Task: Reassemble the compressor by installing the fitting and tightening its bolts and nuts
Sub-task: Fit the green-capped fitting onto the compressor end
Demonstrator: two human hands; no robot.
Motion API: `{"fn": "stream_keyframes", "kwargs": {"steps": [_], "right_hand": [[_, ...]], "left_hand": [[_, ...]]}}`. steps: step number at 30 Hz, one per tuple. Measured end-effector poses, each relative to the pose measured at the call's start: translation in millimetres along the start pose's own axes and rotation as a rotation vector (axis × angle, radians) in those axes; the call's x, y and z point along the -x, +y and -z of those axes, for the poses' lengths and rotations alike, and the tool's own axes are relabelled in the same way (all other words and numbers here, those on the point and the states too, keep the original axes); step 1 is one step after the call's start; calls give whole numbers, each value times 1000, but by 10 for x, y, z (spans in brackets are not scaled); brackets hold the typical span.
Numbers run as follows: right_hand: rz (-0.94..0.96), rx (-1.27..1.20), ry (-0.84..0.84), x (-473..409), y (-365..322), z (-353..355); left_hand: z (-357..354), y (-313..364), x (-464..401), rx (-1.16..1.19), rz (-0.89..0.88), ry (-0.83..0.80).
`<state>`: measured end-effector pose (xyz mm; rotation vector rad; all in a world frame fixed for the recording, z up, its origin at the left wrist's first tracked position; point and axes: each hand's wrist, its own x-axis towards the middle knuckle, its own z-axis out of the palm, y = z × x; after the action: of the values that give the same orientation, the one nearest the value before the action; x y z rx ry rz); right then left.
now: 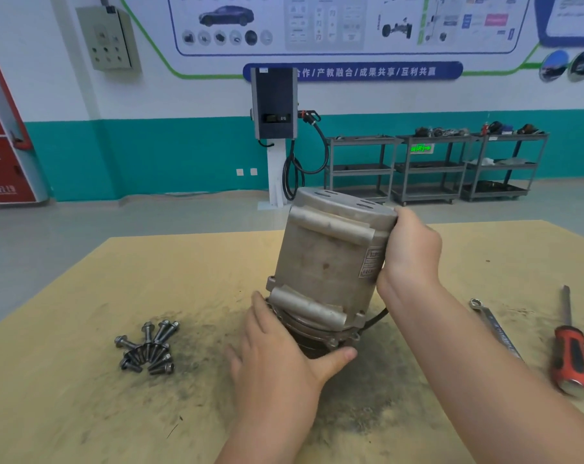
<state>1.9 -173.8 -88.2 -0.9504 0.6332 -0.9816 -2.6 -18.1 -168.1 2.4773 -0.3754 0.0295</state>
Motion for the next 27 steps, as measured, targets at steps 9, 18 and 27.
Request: {"fn": "stream_keyframes", "kwargs": {"steps": [9, 18, 27], "right_hand": [[-25, 16, -275, -187, 84, 26], [-90, 201, -222, -219, -17, 16], [50, 646, -471, -254, -235, 101]], "left_hand": [[-52, -70, -99, 290, -116, 107], [117, -219, -271, 378, -202, -119], [291, -368, -357, 534, -242, -200]]}}
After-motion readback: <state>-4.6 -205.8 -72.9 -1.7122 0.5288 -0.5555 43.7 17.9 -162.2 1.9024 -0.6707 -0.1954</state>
